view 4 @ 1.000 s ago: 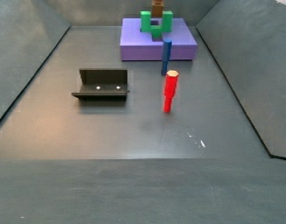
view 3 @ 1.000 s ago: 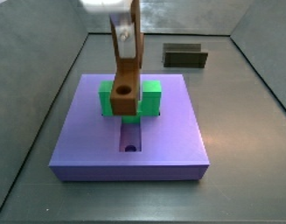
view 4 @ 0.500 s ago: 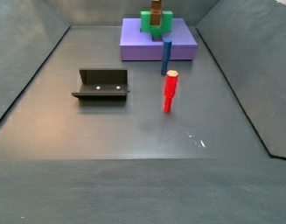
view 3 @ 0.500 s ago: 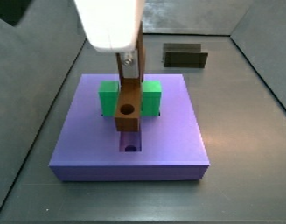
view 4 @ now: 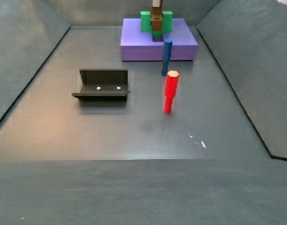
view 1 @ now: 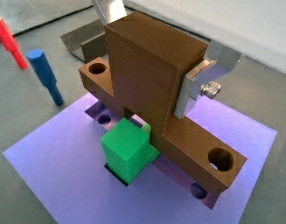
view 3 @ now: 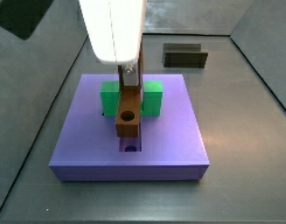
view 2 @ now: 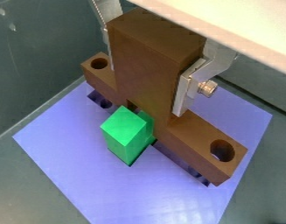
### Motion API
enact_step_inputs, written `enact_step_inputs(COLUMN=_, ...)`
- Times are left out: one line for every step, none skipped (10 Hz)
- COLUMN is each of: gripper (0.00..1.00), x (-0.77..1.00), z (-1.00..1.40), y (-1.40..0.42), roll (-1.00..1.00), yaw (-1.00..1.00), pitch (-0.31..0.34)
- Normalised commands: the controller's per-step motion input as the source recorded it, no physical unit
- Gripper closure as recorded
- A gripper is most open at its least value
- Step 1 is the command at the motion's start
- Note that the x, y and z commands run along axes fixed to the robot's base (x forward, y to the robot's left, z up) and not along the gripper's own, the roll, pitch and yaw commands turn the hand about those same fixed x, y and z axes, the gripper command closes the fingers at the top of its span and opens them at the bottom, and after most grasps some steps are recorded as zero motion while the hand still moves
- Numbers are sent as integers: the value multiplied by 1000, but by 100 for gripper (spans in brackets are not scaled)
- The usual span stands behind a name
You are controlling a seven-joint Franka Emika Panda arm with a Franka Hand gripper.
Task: Pick up the brown object. Move up. Move to above the board. Insert the brown object.
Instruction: Insert the brown object.
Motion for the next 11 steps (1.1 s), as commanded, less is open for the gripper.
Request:
enact_step_inputs(gripper=100, x=0, z=-160, y=-37, roll=-13, yaw=160, pitch=-19)
enact_step_inputs(gripper=100, x=0, z=-180, y=-63, roll=-31, yaw=177, pitch=-26)
enact_step_inputs(gripper=100, x=0, z=-226, y=0, roll=-13, yaw=183, pitch=-23)
enact_step_inputs(gripper=100, x=0, z=-257, y=0, roll=-16, yaw=163, pitch=-34)
enact_step_inputs(gripper=100, x=0, z=-283, y=0, roll=-17, yaw=111, pitch=-43)
enact_step_inputs(gripper=100, x=0, z=-280, y=0, roll=-30, yaw=103, pitch=-50)
enact_step_inputs(gripper=100, x=0, z=-260, y=-3, roll=-59, yaw=97, pitch=-56)
enact_step_inputs(gripper=100, x=23, z=-234, y=-34, roll=-80, yaw=106, pitch=-60)
enact_step_inputs(gripper=100, x=63, z=-220, y=-34, roll=-57, yaw=109, pitch=-39)
enact_step_inputs(gripper=100, x=49, z=-220, y=-43, roll=-23, yaw=100, pitch=-27)
enact_step_inputs(gripper=100, x=94, z=-240, y=-14, roll=0, yaw=57, pitch=-20)
